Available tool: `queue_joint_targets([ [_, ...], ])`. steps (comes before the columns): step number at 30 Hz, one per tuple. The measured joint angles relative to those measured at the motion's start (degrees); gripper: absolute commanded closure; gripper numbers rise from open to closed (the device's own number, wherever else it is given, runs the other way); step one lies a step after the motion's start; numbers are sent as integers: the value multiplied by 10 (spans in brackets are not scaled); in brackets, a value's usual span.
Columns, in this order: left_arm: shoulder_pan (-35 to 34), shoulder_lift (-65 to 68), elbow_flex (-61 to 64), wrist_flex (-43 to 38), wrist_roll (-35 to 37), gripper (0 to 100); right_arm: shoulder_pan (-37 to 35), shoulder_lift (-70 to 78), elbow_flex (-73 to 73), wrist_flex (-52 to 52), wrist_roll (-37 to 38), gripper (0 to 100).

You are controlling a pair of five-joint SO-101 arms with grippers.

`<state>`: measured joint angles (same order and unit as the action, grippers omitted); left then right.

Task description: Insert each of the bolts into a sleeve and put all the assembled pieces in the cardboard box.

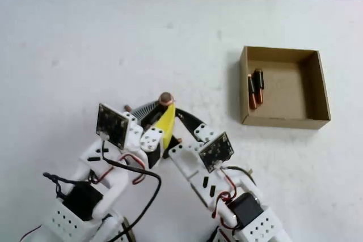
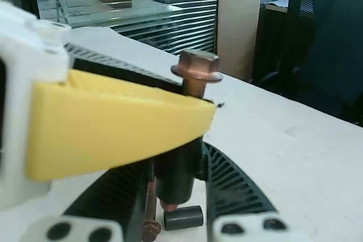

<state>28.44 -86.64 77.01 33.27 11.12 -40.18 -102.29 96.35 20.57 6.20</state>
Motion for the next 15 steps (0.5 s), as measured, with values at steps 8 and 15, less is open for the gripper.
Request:
queue_joint_targets([
  [8, -3, 1, 1, -1, -2, 801, 0, 0, 0, 0, 0, 981],
  [15, -8, 1, 1, -1, -2, 799, 0, 0, 0, 4, 0, 981],
])
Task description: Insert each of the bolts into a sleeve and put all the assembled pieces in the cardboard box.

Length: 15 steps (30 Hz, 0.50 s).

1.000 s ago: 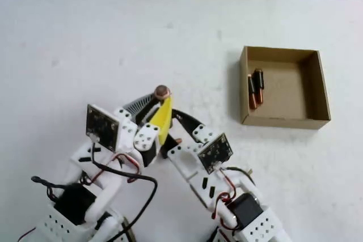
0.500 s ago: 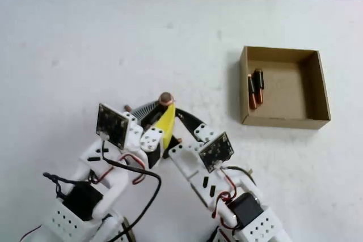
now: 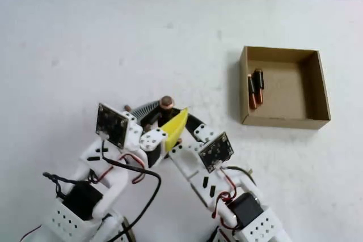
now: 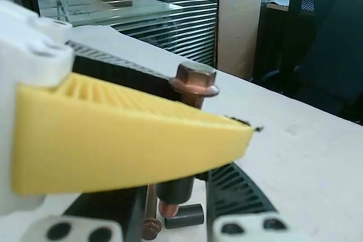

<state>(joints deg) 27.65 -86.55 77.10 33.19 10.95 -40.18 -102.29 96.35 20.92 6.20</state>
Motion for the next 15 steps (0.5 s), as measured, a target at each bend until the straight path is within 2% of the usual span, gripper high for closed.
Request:
queue_joint_targets([
  [6, -48, -1, 8, -4, -48, 797, -1, 2, 0, 1, 0, 981],
  [15, -56, -1, 18, -25, -59, 801, -1, 1, 0, 1, 1, 981],
])
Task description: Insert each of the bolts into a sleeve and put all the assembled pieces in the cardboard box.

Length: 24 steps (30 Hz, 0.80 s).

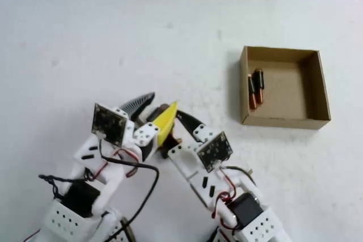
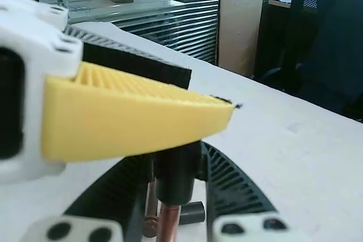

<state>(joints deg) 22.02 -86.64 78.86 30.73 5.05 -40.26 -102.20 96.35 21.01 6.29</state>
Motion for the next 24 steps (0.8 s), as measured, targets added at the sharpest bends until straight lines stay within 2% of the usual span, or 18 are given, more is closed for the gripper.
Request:
queue_joint_targets([
  [5, -39, 0, -2, -51, -2, 801, 2, 0, 0, 0, 0, 981],
  [11, -105, 0, -51, -43, -2, 813, 1, 0, 0, 0, 0, 981],
  [19, -149, -63, -91, 71, -4, 932, 31, 0, 0, 0, 0, 981],
  [24, -166, -177, -92, 159, -90, 961, 36, 0, 0, 0, 0, 981],
])
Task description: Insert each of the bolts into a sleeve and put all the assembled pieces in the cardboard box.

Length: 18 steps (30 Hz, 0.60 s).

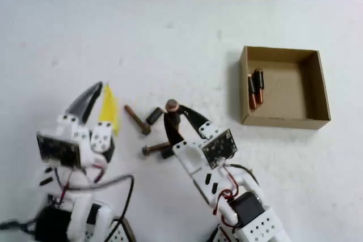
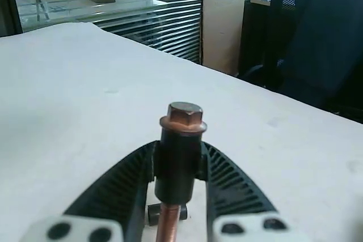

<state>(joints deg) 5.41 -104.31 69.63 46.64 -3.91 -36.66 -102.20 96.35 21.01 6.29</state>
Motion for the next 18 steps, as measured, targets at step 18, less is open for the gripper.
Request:
queue_joint_targets([
  [18, -73, 0, 78, 105, -35, 978, 105, 0, -17, 81, 0, 981],
])
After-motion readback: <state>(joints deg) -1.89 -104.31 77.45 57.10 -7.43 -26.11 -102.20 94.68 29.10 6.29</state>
